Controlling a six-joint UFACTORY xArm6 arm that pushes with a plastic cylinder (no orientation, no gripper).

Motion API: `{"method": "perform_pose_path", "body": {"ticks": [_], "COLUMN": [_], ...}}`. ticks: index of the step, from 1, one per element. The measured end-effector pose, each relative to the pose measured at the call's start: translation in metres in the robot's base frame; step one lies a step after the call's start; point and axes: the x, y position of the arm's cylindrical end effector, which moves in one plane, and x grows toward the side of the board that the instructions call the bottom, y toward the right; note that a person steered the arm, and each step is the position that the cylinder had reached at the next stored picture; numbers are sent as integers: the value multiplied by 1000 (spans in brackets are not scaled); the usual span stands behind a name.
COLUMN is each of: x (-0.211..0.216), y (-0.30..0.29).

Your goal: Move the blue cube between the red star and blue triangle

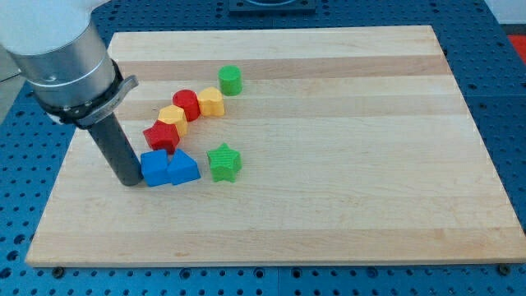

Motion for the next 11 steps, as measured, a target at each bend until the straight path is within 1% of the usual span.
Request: {"method": "perform_pose_path", "body": {"ticks": [1, 2, 3, 4, 5, 9, 10, 11], "x": [-3, -3, 38, 59, 42, -2, 6, 68], "y": [17, 11, -9, 4, 24, 20, 16, 19]}}
